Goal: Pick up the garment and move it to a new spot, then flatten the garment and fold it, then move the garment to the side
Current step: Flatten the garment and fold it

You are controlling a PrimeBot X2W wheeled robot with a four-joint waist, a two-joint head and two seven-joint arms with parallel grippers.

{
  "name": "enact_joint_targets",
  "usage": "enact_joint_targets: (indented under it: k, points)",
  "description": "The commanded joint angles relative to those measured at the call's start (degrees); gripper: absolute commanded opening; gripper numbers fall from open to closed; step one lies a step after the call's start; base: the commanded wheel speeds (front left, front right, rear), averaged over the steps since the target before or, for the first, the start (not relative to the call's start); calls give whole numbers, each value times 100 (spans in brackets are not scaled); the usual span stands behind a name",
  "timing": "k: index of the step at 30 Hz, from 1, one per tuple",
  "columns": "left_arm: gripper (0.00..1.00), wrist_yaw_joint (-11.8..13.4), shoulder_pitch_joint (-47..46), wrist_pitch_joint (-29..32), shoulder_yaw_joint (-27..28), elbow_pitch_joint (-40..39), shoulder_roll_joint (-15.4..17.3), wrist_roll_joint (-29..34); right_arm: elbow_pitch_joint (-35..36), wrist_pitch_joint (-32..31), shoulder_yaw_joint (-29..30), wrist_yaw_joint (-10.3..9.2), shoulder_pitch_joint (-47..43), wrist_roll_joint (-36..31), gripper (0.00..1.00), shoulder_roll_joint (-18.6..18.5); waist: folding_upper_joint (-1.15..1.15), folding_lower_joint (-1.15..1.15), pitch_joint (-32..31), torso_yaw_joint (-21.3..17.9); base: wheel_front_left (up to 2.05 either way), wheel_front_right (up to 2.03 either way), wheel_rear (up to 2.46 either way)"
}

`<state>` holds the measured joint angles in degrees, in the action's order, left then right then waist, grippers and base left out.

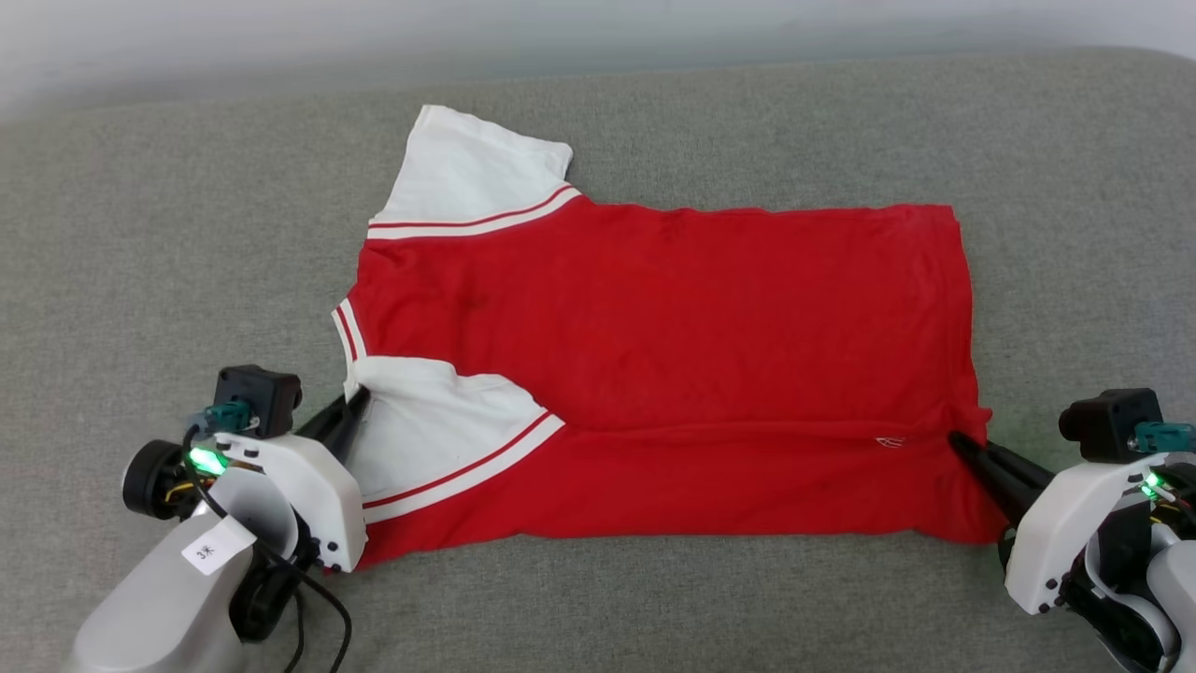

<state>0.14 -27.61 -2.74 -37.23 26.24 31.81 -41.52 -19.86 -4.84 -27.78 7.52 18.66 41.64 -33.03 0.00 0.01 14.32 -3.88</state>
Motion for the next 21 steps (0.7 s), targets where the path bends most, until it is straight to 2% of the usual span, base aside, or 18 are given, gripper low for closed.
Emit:
enact_joint_targets:
  k: [1,6,11,12,13,14,21]
  points:
    - [0,-47,-71,-41,-26,124,-46,-1,-74,43,-24,-6,92,-43,0,18,0,-1,58,-1,0,0,0]
    - [0,-311,-181,-216,-125,834,-275,-28,-467,150,-219,-7,209,30,0,113,0,-1,115,-6,0,0,0]
    - [0,-454,-335,-435,-189,1344,-439,-2,-610,381,-383,-6,288,92,0,167,0,-1,69,12,0,0,0]
    - [30,-466,-377,-481,-197,1414,-461,-1,-632,441,-390,-6,293,114,0,182,0,-1,35,26,0,0,0]
    - [98,-486,-424,-551,-195,1464,-472,17,-656,480,-401,-6,284,133,32,196,0,-1,-1,41,0,0,0]
    - [100,-492,-470,-609,-189,1506,-482,33,-650,537,-419,-6,271,122,100,199,0,-1,-46,59,0,0,0]
    - [100,-505,-686,-724,-239,1381,-427,136,-405,997,-211,-6,-46,78,100,184,0,-1,-438,236,0,0,0]
